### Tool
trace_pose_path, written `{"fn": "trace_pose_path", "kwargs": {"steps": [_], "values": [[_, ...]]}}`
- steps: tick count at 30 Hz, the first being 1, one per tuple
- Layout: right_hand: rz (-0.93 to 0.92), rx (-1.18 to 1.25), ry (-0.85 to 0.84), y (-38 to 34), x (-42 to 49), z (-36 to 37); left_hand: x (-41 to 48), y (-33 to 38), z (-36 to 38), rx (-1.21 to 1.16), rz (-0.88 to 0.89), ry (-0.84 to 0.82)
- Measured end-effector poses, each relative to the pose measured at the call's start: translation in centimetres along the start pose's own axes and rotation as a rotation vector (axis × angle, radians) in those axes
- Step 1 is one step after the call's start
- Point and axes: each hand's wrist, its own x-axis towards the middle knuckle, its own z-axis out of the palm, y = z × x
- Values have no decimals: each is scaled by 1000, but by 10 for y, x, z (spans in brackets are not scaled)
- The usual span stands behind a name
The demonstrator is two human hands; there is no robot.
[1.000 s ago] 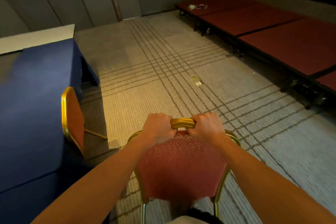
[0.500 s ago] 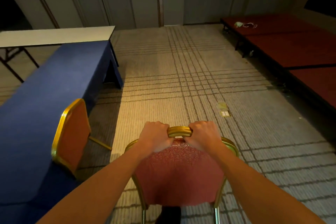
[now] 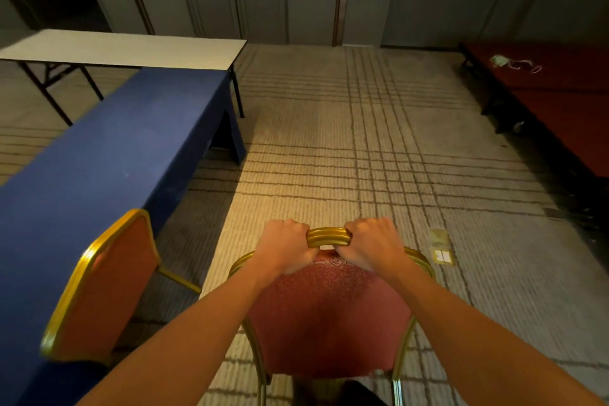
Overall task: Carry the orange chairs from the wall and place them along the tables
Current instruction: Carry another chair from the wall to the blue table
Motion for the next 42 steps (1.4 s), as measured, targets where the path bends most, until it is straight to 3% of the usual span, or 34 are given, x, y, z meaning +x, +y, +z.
{"fn": "trace_pose_path", "kwargs": {"steps": [11,19,30,42], "values": [[-304,-12,-24,42,242,41,162,-84,-2,-26,-290,16],[-526,0,-36,18,381,43,232,-158,-18,-43,-493,26],[-861,8,-44,-99,581,86,292,-322,2,-48,-767,80],[-1153,66,133,-246,733,102,309,-472,-12,-34,-1085,92]]}}
